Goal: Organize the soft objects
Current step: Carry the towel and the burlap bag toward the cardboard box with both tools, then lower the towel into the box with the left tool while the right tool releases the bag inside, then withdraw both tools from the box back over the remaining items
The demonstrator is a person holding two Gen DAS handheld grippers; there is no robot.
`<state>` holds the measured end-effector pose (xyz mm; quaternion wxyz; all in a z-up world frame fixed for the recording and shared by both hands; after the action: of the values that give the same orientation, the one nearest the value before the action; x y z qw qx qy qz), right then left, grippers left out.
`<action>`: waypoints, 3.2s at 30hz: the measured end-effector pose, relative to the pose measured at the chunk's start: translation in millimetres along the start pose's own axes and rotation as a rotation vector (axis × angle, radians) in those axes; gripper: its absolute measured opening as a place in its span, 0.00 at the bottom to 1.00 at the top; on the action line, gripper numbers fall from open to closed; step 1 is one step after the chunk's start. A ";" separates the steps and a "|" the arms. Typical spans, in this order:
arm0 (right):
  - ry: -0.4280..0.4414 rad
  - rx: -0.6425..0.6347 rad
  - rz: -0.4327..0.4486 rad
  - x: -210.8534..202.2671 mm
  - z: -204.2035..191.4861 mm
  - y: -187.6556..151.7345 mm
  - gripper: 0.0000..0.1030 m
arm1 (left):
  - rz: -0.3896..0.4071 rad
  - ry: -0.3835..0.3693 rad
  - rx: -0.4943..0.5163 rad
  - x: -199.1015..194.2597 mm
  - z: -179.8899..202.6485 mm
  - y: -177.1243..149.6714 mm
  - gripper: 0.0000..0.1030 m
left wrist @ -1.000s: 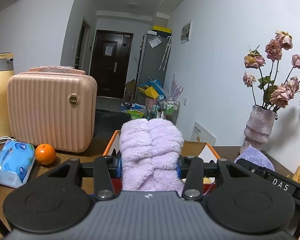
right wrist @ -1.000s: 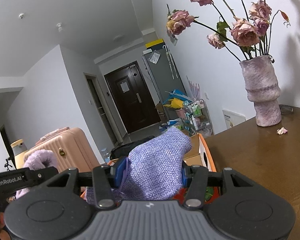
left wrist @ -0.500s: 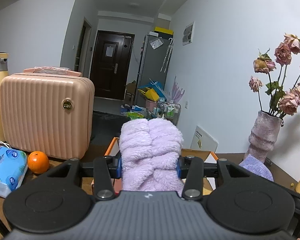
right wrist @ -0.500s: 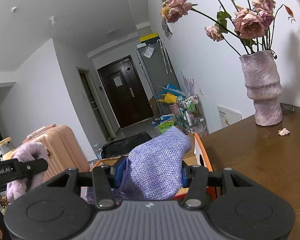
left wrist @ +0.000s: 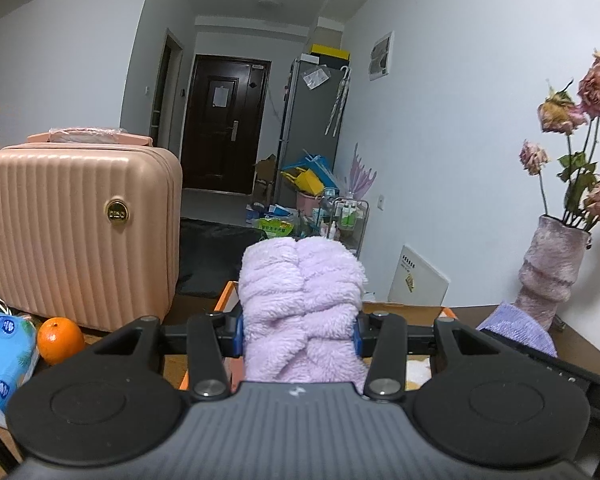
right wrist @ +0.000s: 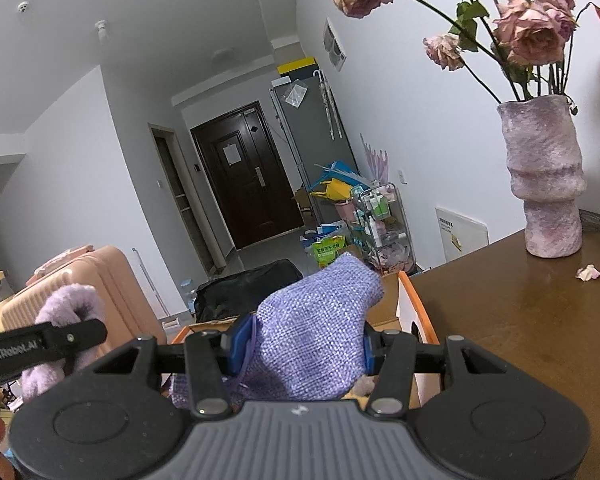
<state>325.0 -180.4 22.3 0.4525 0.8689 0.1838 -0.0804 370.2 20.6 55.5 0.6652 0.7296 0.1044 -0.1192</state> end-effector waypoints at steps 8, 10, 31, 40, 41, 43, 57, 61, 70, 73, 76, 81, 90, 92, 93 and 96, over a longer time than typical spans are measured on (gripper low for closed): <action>-0.007 -0.014 -0.012 27.4 -5.8 4.9 0.49 | -0.026 0.027 0.023 31.7 -4.4 -1.6 0.44; -0.010 -0.016 -0.015 33.8 -6.6 5.8 0.48 | -0.031 0.037 0.033 38.7 -5.3 -2.4 0.44; -0.083 -0.056 -0.064 74.4 -2.4 -7.1 0.49 | -0.144 0.117 0.093 95.2 -11.2 -30.7 0.44; -0.159 -0.063 -0.076 74.2 4.0 -9.2 0.70 | -0.148 0.137 0.106 98.3 -7.1 -30.2 0.76; -0.172 -0.061 -0.073 73.8 5.8 -8.6 0.76 | -0.145 0.140 0.094 98.5 -10.0 -29.8 0.87; -0.187 -0.047 -0.072 73.2 8.7 -7.6 0.96 | -0.136 0.168 0.076 96.3 -14.3 -30.2 0.98; -0.195 -0.010 -0.099 66.9 10.0 -5.7 1.00 | -0.127 0.214 0.022 93.5 -26.7 -25.8 1.00; -0.173 -0.019 -0.105 56.3 4.4 -7.0 1.00 | -0.111 0.211 0.008 84.3 -30.7 -21.9 1.00; -0.126 -0.027 -0.096 20.0 -1.0 -12.1 1.00 | -0.094 0.193 -0.002 54.9 -36.6 -22.7 1.00; -0.119 -0.042 -0.092 7.3 -1.0 -16.3 1.00 | -0.097 0.199 0.008 45.9 -36.8 -23.4 1.00; -0.114 -0.059 -0.087 -3.7 -1.1 -22.3 1.00 | -0.090 0.205 0.015 34.0 -37.5 -25.5 1.00; -0.105 -0.080 -0.073 -23.8 -1.3 -33.4 1.00 | -0.078 0.201 0.017 12.7 -39.0 -28.2 1.00; -0.082 -0.078 -0.077 -54.1 3.0 -53.5 1.00 | -0.068 0.221 0.049 -24.2 -38.6 -42.3 1.00; -0.082 -0.079 -0.077 -60.7 4.4 -57.6 1.00 | -0.066 0.227 0.052 -32.6 -39.0 -46.1 1.00; -0.084 -0.083 -0.077 -64.3 5.1 -59.8 1.00 | -0.066 0.225 0.053 -36.9 -38.9 -48.4 1.00; -0.090 -0.103 -0.067 -75.0 5.8 -65.3 1.00 | -0.069 0.225 0.055 -49.2 -39.8 -54.7 1.00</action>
<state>230.5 -169.5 -7.5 0.5014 0.8334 0.1962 -0.1249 307.8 65.7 22.6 0.6247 0.7522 0.2002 -0.0621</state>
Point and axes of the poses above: each gripper's, at about its wrist camera, not at the fingertips, and x roughly the way its jaws point, z to its right, y to its top, the point moved 5 cm from there along x, roughly the way its jaws point, and after that the axes turned 14 degrees about x, right-handed, at the moved point
